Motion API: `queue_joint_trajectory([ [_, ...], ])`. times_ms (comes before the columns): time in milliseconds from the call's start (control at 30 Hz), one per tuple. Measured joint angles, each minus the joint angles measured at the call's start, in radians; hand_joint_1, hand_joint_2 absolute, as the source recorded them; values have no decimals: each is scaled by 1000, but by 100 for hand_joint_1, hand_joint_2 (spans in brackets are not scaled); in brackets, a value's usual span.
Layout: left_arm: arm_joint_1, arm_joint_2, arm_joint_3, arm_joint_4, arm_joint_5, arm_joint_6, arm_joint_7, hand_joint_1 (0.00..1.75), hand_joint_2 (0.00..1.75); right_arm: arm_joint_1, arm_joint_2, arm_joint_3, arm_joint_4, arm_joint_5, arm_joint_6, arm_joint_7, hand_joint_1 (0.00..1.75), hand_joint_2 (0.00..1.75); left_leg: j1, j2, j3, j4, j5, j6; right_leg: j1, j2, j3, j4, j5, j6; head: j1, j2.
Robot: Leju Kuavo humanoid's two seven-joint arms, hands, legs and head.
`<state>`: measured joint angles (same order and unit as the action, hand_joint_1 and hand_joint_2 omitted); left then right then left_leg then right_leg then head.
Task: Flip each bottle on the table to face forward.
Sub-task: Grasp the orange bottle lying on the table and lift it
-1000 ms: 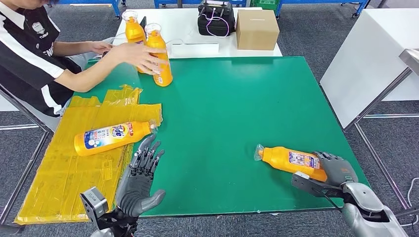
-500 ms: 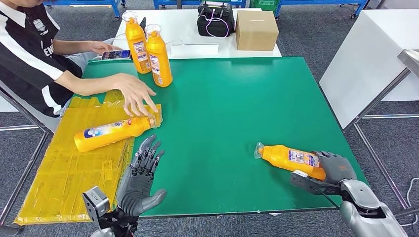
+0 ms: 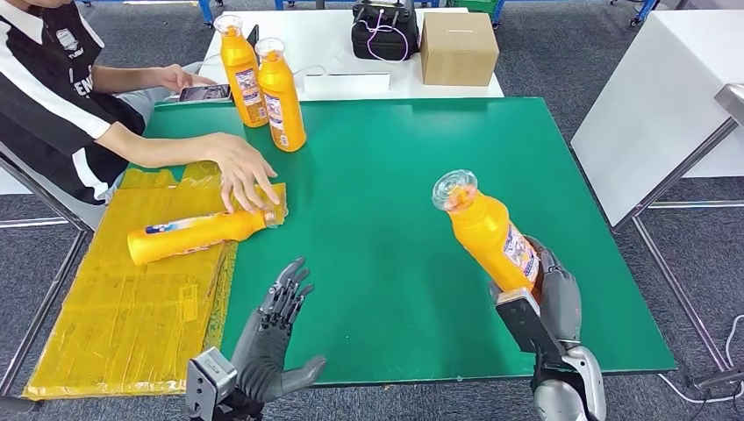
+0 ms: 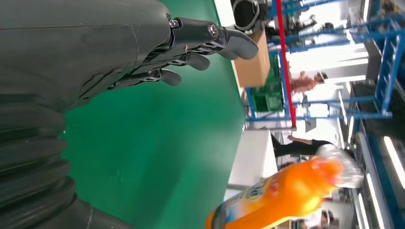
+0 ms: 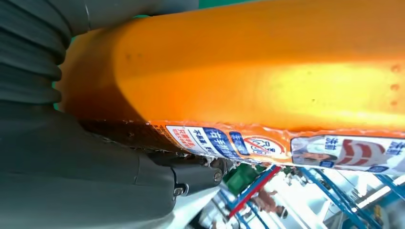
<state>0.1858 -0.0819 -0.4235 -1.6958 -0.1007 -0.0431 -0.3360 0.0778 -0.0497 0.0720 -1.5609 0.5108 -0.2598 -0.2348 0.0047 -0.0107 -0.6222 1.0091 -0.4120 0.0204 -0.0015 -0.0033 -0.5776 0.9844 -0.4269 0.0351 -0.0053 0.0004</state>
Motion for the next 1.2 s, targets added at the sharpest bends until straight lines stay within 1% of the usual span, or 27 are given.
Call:
queue_joint_trajectory([
  [100, -23, 3, -32, 17, -8, 17, 13, 0, 175, 9, 43, -13, -26, -117, 48, -47, 175, 175, -1, 0, -1, 0, 0, 0, -1, 0, -1, 0, 0, 0, 0, 0],
  [233, -51, 5, -57, 44, -6, 30, 20, 0, 175, 11, 90, -8, -33, -235, 124, -72, 175, 175, -1, 0, -1, 0, 0, 0, -1, 0, 0, 0, 0, 0, 0, 0],
  [367, -76, 6, -68, 68, 2, 23, 22, 0, 175, 9, 126, 50, -20, -293, 200, -79, 175, 175, -1, 1, -1, 0, 0, 0, 0, 0, -1, 0, 0, 0, 0, 0],
  [500, -97, 6, -71, 84, 13, 15, 22, 0, 175, 4, 151, 125, 7, -305, 222, -80, 175, 175, 0, 0, -1, 0, 0, 0, 0, 0, -1, 0, 0, 0, 0, 0],
  [667, -110, 6, -71, 98, 16, 4, 22, 0, 175, -8, 160, 183, 41, -316, 251, -74, 175, 175, 0, 1, -2, 0, 0, 0, 0, 0, -2, 0, 0, 0, 0, 0],
  [767, -125, 4, -75, 106, 18, -5, 24, 0, 175, -24, 175, 239, 91, -308, 265, -73, 175, 175, 0, 1, -2, 0, 0, 0, 0, 0, -2, 0, 0, 0, 0, 0],
  [1000, -155, 2, -79, 128, 36, -11, 33, 0, 175, -68, 206, 384, 227, -270, 250, -75, 175, 175, 0, 0, -2, 0, 0, 0, 0, 0, -2, 0, 0, -1, 0, 0],
  [1200, -165, 2, -79, 149, 48, -8, 39, 0, 175, -98, 210, 448, 318, -239, 236, -71, 175, 175, 0, 0, -2, 0, 0, 0, 0, 0, -3, 0, 0, 0, 0, 0],
])
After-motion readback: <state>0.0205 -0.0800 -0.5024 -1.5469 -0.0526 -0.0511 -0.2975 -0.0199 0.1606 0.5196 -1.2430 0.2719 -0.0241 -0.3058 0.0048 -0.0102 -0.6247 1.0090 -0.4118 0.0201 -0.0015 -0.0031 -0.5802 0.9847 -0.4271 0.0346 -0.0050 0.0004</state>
